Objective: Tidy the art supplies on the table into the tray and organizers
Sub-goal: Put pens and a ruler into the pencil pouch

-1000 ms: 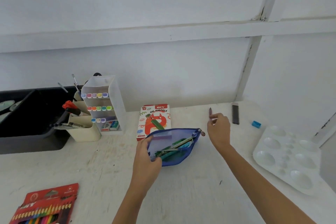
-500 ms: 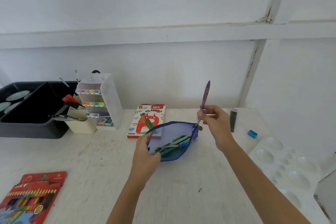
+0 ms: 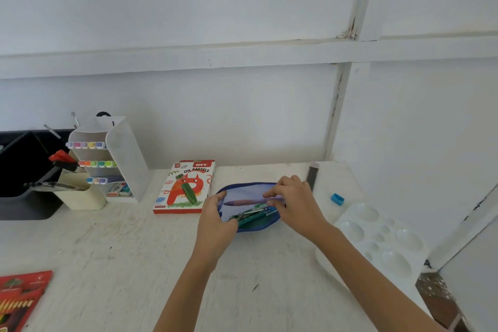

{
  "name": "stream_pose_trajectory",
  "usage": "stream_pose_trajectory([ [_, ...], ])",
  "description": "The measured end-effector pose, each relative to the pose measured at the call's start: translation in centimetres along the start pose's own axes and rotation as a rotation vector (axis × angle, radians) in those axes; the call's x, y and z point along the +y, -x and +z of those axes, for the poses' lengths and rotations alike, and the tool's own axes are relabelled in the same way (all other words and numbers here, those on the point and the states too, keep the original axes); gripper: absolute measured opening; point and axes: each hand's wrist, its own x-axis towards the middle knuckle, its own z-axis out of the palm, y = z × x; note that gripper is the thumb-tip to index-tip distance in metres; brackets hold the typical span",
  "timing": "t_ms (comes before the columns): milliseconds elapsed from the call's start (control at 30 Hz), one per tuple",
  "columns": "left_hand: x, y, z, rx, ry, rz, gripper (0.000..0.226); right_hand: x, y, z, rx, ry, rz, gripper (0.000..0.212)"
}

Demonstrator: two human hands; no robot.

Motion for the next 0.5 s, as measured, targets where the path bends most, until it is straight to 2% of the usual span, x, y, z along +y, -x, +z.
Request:
stream_pose_trajectory([
  [67, 0.0, 0.0, 0.4, 0.008, -0.006, -0.002, 0.061, 0.7, -0.4, -0.1, 0.066, -0.240, 0.048, 0.016],
  [133, -0.2, -0.1, 0.6, 0.007, 0.014, 0.005, 0.059, 1.6, -1.0, -0.4, 0.293, -0.468, 0.194, 0.018],
  [200, -0.4, -0.3, 0.8, 0.011, 0.030, 0.005, 0.059, 2.8, -1.9, -0.6, 0.435, -0.453, 0.394, 0.019],
  [233, -0.6, -0.4, 0.8, 0.018, 0.033, 0.002, 0.060, 3.7, -2.4, -0.4, 0.428, -0.372, 0.475, 0.018],
  [300, -0.8, -0.6, 0.8, 0.028, 0.034, -0.004, 0.060, 5.3, -3.3, 0.2, 0.293, -0.183, 0.588, 0.021],
  [400, -0.9, -0.8, 0.7, 0.032, 0.022, -0.008, 0.061, 6.5, -3.8, 1.3, 0.042, 0.032, 0.665, 0.049],
  [433, -0.9, -0.9, 0.7, 0.033, 0.019, -0.009, 0.061, 6.7, -3.9, 1.6, 0.013, 0.076, 0.673, 0.056],
  [500, -0.7, -0.9, 0.6, 0.033, 0.020, -0.013, 0.061, 6.8, -4.1, 1.9, 0.036, 0.068, 0.690, 0.049],
])
